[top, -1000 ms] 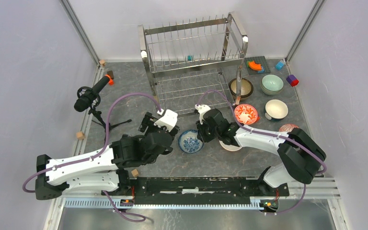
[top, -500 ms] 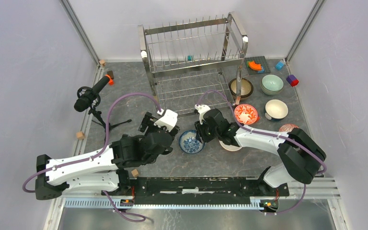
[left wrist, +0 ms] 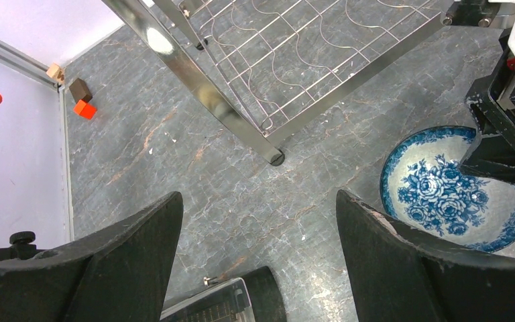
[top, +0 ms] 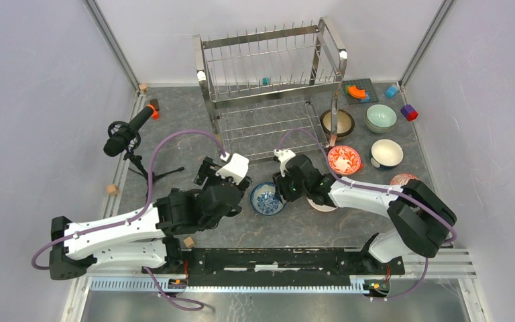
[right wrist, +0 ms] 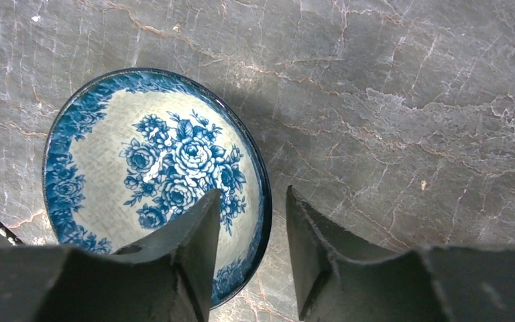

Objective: Unload the bowls from the dish rack
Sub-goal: Place the bowl at the center of the board.

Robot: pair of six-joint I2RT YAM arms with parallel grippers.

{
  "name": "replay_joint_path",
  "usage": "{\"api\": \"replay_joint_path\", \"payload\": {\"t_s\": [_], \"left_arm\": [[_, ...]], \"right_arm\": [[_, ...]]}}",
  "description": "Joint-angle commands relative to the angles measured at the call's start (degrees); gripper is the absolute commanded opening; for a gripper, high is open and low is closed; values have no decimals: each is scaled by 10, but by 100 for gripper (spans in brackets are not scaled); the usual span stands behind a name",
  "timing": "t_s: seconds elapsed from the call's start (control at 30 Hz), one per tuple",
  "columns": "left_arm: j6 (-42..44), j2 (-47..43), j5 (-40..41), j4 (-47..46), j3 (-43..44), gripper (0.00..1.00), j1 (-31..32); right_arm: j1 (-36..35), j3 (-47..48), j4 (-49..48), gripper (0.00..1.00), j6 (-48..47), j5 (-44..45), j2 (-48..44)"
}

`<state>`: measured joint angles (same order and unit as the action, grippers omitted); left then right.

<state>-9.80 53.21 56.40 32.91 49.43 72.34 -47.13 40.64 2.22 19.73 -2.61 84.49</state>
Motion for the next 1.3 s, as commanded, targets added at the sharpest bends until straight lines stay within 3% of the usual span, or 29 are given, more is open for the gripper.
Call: {"api": "replay_joint_path", "payload": {"t_s": [0.0, 0.17, 0.6, 0.8, 1.03, 1.27], "left_arm": [[19, -1, -6, -8, 2, 90, -1], [18, -1, -7, -8, 3, 90, -1], [15, 0, -9, -4, 4, 90, -2], [14, -1, -12, -3, 6, 90, -1], [11, -10, -20, -1, 7, 90, -1], [9, -15, -21, -2, 7, 90, -1]], "right_arm": [[1, -10, -18, 50, 1, -4, -24], [1, -17, -32, 60, 0, -6, -42], [1, -21, -28, 60, -1, -4, -60], [1, -21, -23, 69, -16, 6, -98], [0, -30, -2, 75, -56, 11, -187], [-3, -66, -1, 74, -109, 23, -356]]}}
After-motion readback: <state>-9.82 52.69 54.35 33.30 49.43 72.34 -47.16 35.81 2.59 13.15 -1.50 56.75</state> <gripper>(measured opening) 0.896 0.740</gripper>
